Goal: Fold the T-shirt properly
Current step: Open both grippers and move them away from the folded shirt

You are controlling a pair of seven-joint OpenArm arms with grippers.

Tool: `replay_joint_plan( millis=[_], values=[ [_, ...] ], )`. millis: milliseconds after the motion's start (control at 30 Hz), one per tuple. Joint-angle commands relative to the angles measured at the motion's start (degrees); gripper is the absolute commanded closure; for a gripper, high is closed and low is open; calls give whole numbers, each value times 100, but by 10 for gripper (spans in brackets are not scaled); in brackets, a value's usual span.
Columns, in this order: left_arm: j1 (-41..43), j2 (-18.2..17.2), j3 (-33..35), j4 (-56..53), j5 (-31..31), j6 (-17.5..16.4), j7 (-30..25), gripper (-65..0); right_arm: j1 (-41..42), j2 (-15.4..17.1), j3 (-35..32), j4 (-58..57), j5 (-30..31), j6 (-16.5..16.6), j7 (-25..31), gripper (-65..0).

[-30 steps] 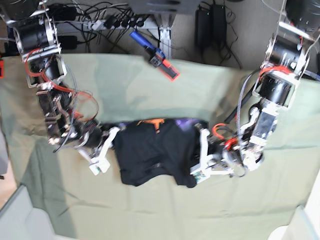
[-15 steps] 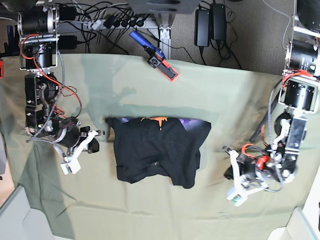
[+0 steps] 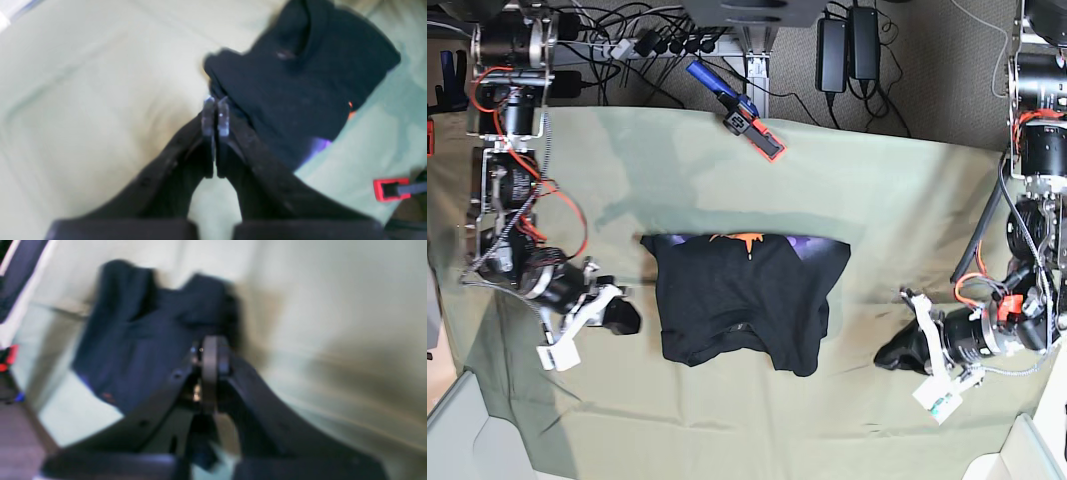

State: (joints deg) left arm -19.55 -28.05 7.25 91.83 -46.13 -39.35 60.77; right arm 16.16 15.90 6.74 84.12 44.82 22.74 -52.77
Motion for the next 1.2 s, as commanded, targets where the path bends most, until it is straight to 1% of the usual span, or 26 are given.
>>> replay_joint_plan(
  millis=[0,133,267,367,467,567,700,767,833,900,1000,1167],
  values=[
    [-111,-72,-66,90,-87,-65,-79,0,140,42,42,127,35,516,122,0],
    [339,-280,-330,227,-232,-65,-26,0,-125,120,59,494,11,518,-17,0],
    [933,-503,-942,457,-525,-65,2,0,-476,190,59,763,4,516,7,0],
    [1318,-546,-1425,518,-704,-65,37,0,-619,151,42,802,79,520,118,0],
    [1602,-542,-1698,518,-769,-65,37,0,-577,-31,22,802,142,557,247,0],
    [1753,-535,-1729,518,-772,-65,33,0,-374,-378,-138,778,105,581,337,0],
    [1777,-424,-1729,518,-811,-65,-7,0,-17,-892,-632,431,-439,581,662,0],
    [1773,-321,-1722,518,-798,-65,-149,0,157,-1106,-876,131,-852,581,907,0],
    [1746,-168,-1722,518,-675,-65,-267,0,341,-1228,-1075,-201,-1360,579,1224,0],
    [1744,-7,-1722,516,-538,-65,-382,0,516,-1263,-1209,-529,-1836,577,1506,0],
    [1749,181,-1722,492,-501,-65,-398,0,730,-1239,-1233,-946,-2420,573,1637,0],
    [1749,334,-1722,490,-505,-65,-396,0,809,-988,-1233,-1233,-2509,570,1652,0]
  ],
)
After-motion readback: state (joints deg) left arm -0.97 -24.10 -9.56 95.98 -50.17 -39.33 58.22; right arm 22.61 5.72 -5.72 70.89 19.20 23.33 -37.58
